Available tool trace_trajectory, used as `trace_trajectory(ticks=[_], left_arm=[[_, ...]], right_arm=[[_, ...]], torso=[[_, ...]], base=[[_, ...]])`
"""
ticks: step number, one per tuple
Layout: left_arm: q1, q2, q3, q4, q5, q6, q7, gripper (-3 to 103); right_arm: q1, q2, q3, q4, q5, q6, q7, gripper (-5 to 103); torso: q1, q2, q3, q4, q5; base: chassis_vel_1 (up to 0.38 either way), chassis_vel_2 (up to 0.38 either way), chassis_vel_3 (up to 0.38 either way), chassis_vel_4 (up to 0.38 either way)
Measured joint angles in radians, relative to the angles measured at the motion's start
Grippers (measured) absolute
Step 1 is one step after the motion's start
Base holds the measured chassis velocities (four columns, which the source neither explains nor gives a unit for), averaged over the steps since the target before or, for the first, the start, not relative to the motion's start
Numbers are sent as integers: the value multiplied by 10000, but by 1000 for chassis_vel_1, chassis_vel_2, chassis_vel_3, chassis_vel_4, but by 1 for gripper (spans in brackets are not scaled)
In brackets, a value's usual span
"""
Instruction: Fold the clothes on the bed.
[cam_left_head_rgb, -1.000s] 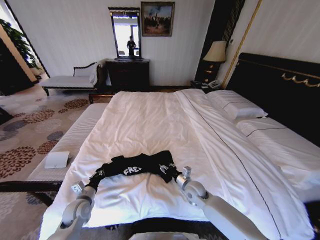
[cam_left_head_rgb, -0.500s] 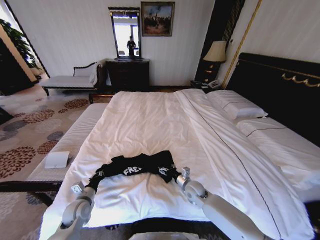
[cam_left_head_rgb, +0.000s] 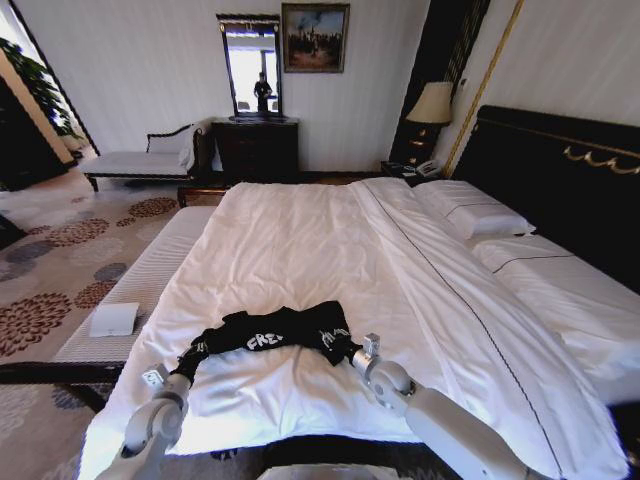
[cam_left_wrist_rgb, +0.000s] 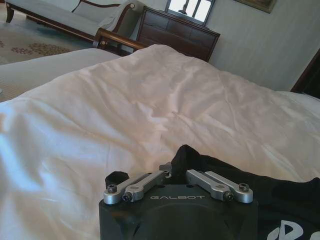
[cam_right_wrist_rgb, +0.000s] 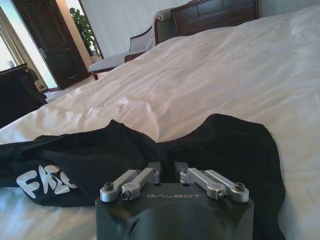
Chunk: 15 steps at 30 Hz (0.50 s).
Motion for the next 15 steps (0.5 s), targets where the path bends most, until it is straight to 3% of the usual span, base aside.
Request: trace_trajectory(ticks=[2, 5, 15], left_arm=[[-4, -2, 2, -25, 1, 0, -5, 0], [-7, 0, 2, -58, 2, 0, -7, 0], [-89, 246, -104, -460, -111, 8, -10, 0]], right_arm=[[-32, -38, 50, 65, 23, 66, -96, 8], [-109, -90, 126, 215, 53, 123, -182, 2], [-824, -487, 1027, 1843, 406, 157, -254, 0]], torso=[[0, 0, 0, 0, 0], [0, 0, 0, 0, -1], [0, 0, 0, 1, -1]], base=[[0, 0, 0, 0], [0, 0, 0, 0], [0, 0, 0, 0]])
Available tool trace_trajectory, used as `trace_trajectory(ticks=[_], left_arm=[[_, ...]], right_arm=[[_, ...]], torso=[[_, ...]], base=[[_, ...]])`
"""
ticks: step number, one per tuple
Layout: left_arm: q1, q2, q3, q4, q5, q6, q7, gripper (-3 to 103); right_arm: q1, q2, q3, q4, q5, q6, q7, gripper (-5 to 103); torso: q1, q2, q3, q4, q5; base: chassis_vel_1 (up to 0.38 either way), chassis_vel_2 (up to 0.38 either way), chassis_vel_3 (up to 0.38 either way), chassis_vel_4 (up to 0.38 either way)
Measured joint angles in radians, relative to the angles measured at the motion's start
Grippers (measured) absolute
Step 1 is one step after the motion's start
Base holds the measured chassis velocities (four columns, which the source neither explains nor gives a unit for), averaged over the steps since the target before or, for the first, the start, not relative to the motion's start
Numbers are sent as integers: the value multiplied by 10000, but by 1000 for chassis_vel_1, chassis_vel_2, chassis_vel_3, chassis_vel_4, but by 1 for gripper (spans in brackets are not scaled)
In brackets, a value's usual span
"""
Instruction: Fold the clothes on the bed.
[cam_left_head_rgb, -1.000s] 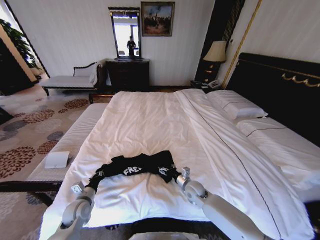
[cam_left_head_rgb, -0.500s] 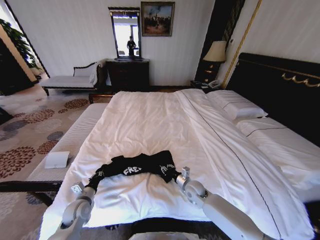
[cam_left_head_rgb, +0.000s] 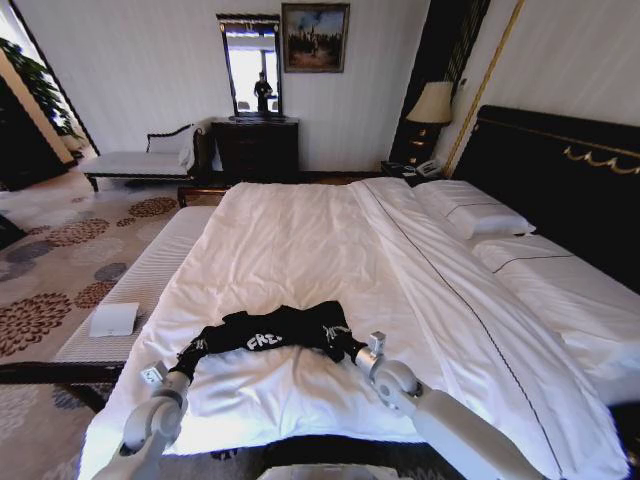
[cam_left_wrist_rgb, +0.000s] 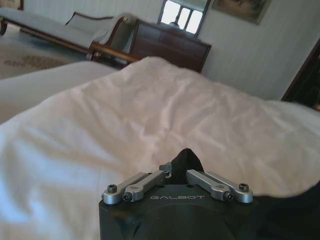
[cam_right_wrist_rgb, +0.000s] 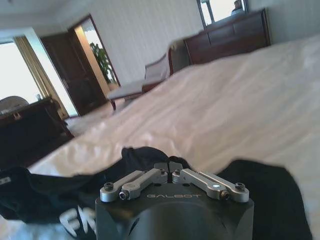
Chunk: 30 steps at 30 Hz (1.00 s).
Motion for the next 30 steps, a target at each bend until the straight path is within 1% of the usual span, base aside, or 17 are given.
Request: trace_trajectory(ticks=[5, 8, 9, 11, 13, 14, 15, 16, 19, 20, 21, 23, 24, 25, 28, 29, 30], left_arm=[[-206, 192, -60, -429, -219, -11, 97, 0], [-565, 465, -115, -852, -757, -19, 112, 0], [-565, 465, -115, -852, -757, -19, 112, 0], [-959, 728, -196, -1202, -1192, 12, 25, 0], [-1477, 1071, -296, -1622, -1721, 93, -119, 0], [-1477, 1071, -296, -1622, -1721, 93, -119, 0], [-1714, 1231, -354, -1840, -2009, 143, -216, 0], [-2078, 1499, -460, -2192, -2482, 227, -356, 0], [-2710, 2131, -832, -3052, -3392, 394, -597, 0], [-2710, 2131, -832, -3052, -3392, 394, -597, 0], [-2833, 2304, -974, -3287, -3612, 439, -655, 0], [-3072, 3153, -1815, -4299, -4634, 612, -843, 0], [-3072, 3153, -1815, -4299, -4634, 612, -843, 0], [-3055, 3433, -2194, -4627, -5051, 660, -899, 0], [-2767, 4217, -3673, -5525, -6336, 741, -1096, 0], [-2767, 4217, -3673, -5525, -6336, 741, -1096, 0], [-2653, 4415, -4196, -5763, -6746, 762, -1214, 0]], right_arm=[[-450, -221, 590, 619, -15, 6, -17, 0], [-662, -347, 1207, 1049, -166, 208, -188, 0], [-662, -347, 1207, 1049, -166, 208, -188, 0], [-673, -438, 1730, 1377, -218, 405, -372, 0], [-626, -553, 2265, 1795, -47, 582, -510, 0], [-626, -553, 2265, 1795, -47, 582, -510, 0], [-590, -621, 2533, 2027, 101, 683, -557, 0], [-559, -717, 2868, 2326, 314, 804, -627, 0], [-524, -988, 3675, 3104, 881, 1045, -828, 0], [-524, -988, 3675, 3104, 881, 1045, -828, 0], [-517, -1060, 3820, 3282, 1024, 1088, -843, 0], [-509, -1585, 4614, 4267, 1665, 1293, -847, 0], [-509, -1585, 4614, 4267, 1665, 1293, -847, 0], [-558, -1779, 4918, 4573, 1871, 1317, -841, 0], [-1064, -2379, 6274, 5614, 2525, 1279, -797, 0], [-1064, -2379, 6274, 5614, 2525, 1279, -797, 0], [-1316, -2527, 6753, 5941, 2700, 1226, -748, 0]], torso=[[0, 0, 0, -1, 1], [0, 0, 0, 0, 0], [0, 0, 0, 0, 0], [0, 0, 1, 1, 0], [1, 0, 1, 0, -1], [1, 0, 1, 0, -1], [0, 0, 1, -1, 1], [1, 0, 1, -2, -1], [2, 0, 1, -3, 1], [2, 0, 1, -3, 1], [1, 0, 1, -2, 2], [1, 0, 1, -2, 1], [1, 0, 1, -2, 1], [1, 1, 1, 0, 0], [1, 1, 0, 1, 0], [1, 1, 0, 1, 0], [1, 2, 0, 1, 0]], base=[[0, 0, 0, 0], [0, 0, 0, 0], [0, 0, 0, 0], [0, 0, 0, 0], [0, 0, 0, 0], [0, 0, 0, 0], [0, 0, 0, 0], [0, 0, 0, 0], [0, 0, 0, 0], [0, 0, 0, 0], [0, 0, 0, 0], [0, 0, 0, 0], [0, 0, 0, 0], [0, 0, 0, 0], [0, 0, 0, 0], [0, 0, 0, 0], [0, 0, 0, 0]])
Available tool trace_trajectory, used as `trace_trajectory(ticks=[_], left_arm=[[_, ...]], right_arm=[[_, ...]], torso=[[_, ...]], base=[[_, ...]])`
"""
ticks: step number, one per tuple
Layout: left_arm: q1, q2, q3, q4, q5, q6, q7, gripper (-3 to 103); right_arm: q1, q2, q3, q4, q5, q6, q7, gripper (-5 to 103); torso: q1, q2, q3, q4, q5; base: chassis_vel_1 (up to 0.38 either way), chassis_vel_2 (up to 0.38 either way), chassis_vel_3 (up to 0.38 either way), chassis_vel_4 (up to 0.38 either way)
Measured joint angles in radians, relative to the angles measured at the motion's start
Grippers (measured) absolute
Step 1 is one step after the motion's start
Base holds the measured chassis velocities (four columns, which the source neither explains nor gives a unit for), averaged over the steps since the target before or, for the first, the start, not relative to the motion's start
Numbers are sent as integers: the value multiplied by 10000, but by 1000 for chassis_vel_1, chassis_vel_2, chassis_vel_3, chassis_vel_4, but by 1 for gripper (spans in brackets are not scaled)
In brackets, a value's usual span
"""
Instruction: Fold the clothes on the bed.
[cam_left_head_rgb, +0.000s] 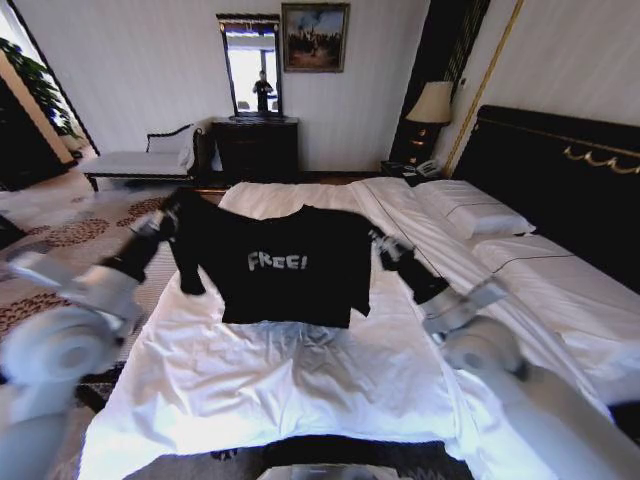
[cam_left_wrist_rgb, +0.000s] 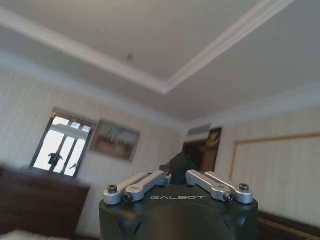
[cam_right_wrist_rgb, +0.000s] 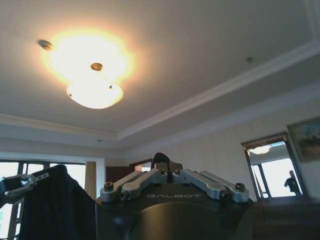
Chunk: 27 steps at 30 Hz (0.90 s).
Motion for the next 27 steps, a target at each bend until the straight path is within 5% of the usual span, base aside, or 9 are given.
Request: trace_trajectory(ticks=[6, 9, 14, 18, 21, 22, 26, 27], left_arm=[[552, 555, -2489, -399, -2166, 224, -692, 0], [840, 832, -4422, -393, -4043, 518, -1110, 0], [835, 1275, -5577, -372, -5321, 918, -1378, 0], [819, 1150, -4184, -336, -4369, 1758, -1636, 0], [845, 444, -722, 38, -1780, 2934, -1713, 0], [845, 444, -722, 38, -1780, 2934, -1713, 0], [-145, -719, 4322, 3322, 2512, 2783, -1071, 0], [-145, -719, 4322, 3322, 2512, 2783, -1071, 0]], right_arm=[[-1529, -428, 3270, 786, 1350, -766, 1145, 0], [-1471, -667, 4581, 785, 2020, -1075, 1541, 0], [-1400, -946, 5415, 768, 2118, -1456, 1862, 0], [-1354, -623, 4230, 724, 1672, -2382, 2762, 0], [-1441, -72, 1502, 349, 599, -3342, 3338, 0], [-1441, -72, 1502, 349, 599, -3342, 3338, 0], [29, 840, -2798, -3101, -727, -3513, 3739, 0], [29, 840, -2798, -3101, -727, -3513, 3739, 0]], torso=[[-4, 1, -3, -1, -1], [-2, 0, 0, 3, -1], [-2, 1, -2, 0, 1], [-5, 2, -3, -2, 4], [-1, 1, 0, -3, -2], [-1, 1, 0, -3, -2], [-1, -3, 3, 1, 4], [-1, -3, 3, 1, 4]], base=[[0, 0, 0, 0], [0, 0, 0, 0], [0, 0, 0, 0], [0, 0, 0, 0], [0, 0, 0, 0], [0, 0, 0, 0], [0, 0, 0, 0], [0, 0, 0, 0]])
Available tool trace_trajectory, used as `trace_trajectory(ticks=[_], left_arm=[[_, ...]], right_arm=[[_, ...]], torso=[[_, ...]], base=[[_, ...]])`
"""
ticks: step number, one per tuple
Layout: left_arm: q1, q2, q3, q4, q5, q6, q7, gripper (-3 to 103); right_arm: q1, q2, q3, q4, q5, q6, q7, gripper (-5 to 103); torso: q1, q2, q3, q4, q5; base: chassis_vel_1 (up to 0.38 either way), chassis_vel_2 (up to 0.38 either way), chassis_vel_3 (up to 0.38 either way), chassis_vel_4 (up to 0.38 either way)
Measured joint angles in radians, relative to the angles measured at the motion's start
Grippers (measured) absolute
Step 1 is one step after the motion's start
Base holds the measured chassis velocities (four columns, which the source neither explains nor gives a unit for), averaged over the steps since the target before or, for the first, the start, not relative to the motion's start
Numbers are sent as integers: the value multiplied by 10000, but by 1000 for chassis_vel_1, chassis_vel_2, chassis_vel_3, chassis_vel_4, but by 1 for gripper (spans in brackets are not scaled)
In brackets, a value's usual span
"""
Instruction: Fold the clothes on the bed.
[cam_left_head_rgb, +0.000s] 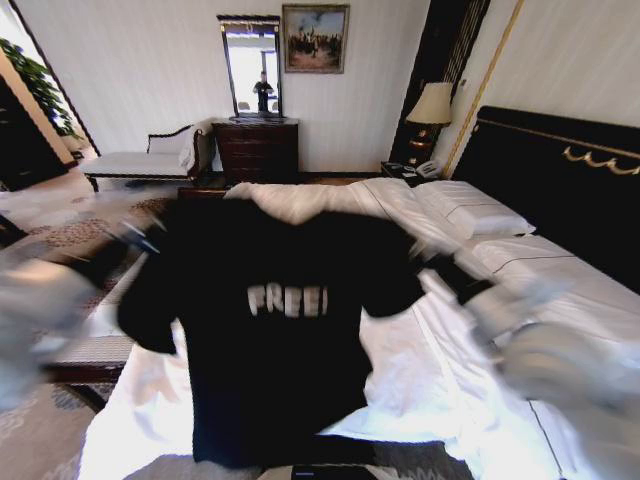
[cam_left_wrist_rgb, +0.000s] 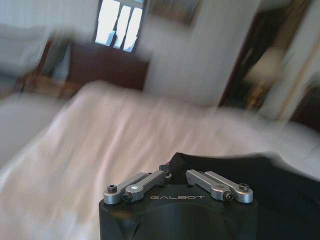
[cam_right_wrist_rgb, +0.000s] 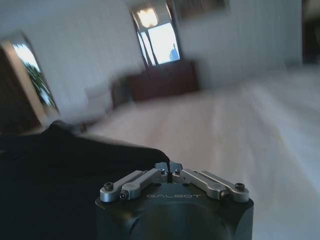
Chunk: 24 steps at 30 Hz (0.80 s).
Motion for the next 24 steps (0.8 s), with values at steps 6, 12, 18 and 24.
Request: trace_trajectory(ticks=[6, 12, 18, 24], left_arm=[[-1519, -1514, 2852, 3829, 2480, -1353, 644, 0], [-2204, -2185, 3391, 5293, 2725, -1920, 889, 0], [-2756, -2445, 3670, 6029, 2806, -2270, 964, 0], [-3220, -2881, 3948, 7118, 3276, -2699, 1186, 0]], right_arm=[[1660, 1085, -2584, -3491, -1273, 747, -542, 0], [2393, 1878, -3295, -5378, -1981, 1476, -1079, 0], [2776, 2331, -3455, -6318, -2506, 1919, -1391, 0], [3046, 2808, -3445, -7258, -3213, 2506, -1648, 0]], torso=[[8, -3, 3, -1, -5], [0, 0, -4, -1, -4], [1, 0, -3, -1, -3], [0, 0, -3, -3, -3]], base=[[0, 0, 0, 0], [0, 0, 0, 0], [0, 0, 0, 0], [0, 0, 0, 0]])
